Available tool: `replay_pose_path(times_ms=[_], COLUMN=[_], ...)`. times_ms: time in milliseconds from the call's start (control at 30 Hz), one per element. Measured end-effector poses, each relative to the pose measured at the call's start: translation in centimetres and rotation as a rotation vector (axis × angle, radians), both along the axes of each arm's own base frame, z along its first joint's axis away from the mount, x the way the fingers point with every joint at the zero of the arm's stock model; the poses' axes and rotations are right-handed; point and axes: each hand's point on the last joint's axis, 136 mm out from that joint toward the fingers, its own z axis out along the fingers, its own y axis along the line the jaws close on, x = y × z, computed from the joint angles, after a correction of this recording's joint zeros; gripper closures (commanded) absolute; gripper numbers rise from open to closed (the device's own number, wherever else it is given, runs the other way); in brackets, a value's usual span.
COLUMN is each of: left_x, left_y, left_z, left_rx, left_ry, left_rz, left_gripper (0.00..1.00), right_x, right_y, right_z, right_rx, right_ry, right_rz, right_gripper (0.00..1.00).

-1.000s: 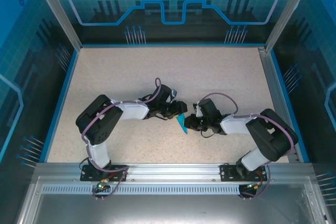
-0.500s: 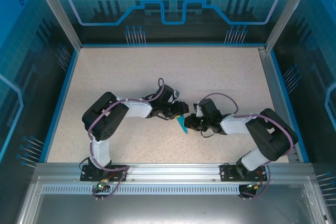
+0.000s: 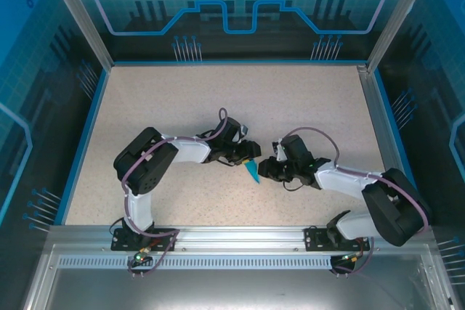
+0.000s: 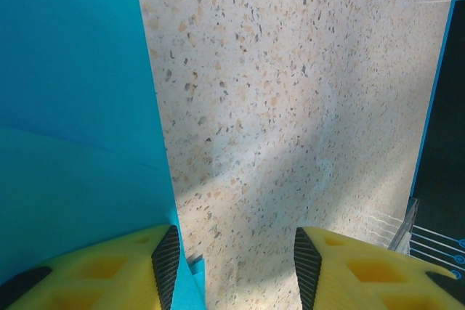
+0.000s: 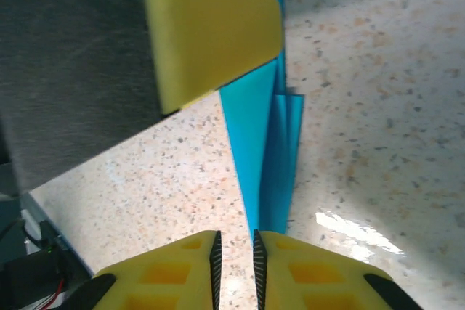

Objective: Fold a paper plane with a square sheet of paper (pick it up from the middle)
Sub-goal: Fold the wing for the fifth time at the center of the table.

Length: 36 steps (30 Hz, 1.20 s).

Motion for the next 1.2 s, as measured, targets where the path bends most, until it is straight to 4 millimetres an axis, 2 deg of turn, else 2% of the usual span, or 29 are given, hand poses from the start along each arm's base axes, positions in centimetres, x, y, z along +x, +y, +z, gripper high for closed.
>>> replay_pose_path(times_ms=[200, 433, 600, 800, 1200], left_x=[0.0, -0.1, -0.1, -0.1, -0.2], left_y=[0.0, 0.0, -0.1, -0.1, -0.1], left_z=[0.0, 0.0, 0.0, 0.0, 0.0], left_rx=[0.0, -0.001, -0.001, -0.002, -0.003], left_ry=[0.0, -0.002, -0.008, -0.007, -0.003], left_rz=[-0.001, -0.006, -0.015, -0.017, -0.02], left_gripper=[0.5, 0.5, 0.5, 0.5, 0.5], right_x=[-0.1, 0.0, -0.3, -1.1, -1.8], right_y=[1.4, 2.6, 2.5, 2.2, 1.6], right_z=[-1.0, -1.6, -1.8, -3.5, -3.7], right_rx=[0.076, 0.15, 0.158, 0.149, 0.129], right_ry=[0.075, 0.123, 0.138, 0.188, 0.172], right_rz=[0.02, 0.033, 0.035, 0.04, 0.072], right_gripper=[0.91, 0.91, 0.9, 0.9, 0.91])
